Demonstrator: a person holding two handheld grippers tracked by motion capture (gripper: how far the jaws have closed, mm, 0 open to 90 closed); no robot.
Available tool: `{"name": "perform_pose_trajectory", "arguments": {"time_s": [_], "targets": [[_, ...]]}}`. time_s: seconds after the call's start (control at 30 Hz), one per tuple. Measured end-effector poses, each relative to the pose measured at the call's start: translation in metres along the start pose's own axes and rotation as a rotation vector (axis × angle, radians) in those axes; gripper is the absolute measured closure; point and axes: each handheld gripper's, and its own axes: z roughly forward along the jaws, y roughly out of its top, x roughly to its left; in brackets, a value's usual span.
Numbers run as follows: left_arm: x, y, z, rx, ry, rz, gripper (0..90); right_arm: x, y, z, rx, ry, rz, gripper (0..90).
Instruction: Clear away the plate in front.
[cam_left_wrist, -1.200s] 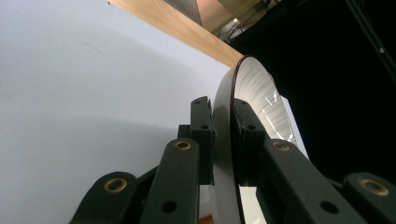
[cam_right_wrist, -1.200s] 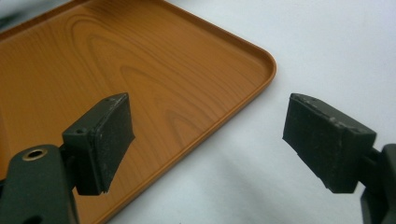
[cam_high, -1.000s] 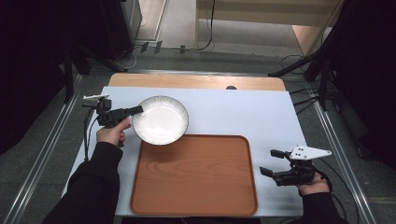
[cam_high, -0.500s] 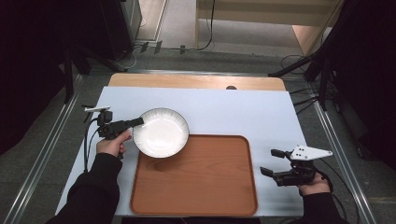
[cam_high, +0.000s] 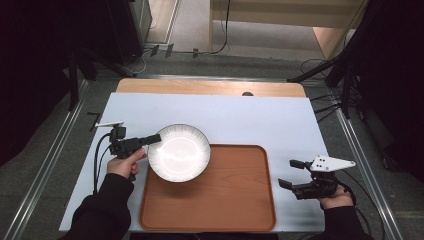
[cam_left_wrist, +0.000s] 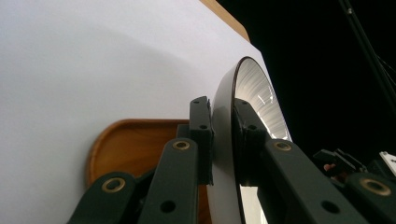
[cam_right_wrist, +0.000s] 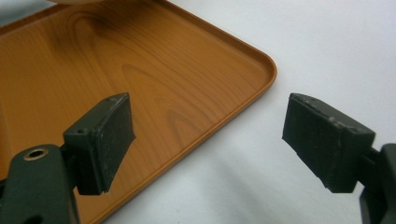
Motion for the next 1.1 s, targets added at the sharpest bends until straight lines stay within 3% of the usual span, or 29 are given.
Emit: {"name": "perform_pose_trajectory", "arguments": {"time_s": [0.43,0.83,1.1], "targets": [[-0.007,-0.014,0.007,0.019,0.006,0.031,80.5,0.001,0.000,0.001,0.008,-0.002,-0.004,17.5],[-0.016,-0.026,0.019,0.070,-0.005,0.042,79.9,0.000,0.000,0.001,0.012,-0.004,-0.005,17.5],[-0.019,-0.036,0.036,0.122,-0.010,0.063,78.3,0.001,0.000,0.002,0.011,-0.002,-0.007,17.5]]}}
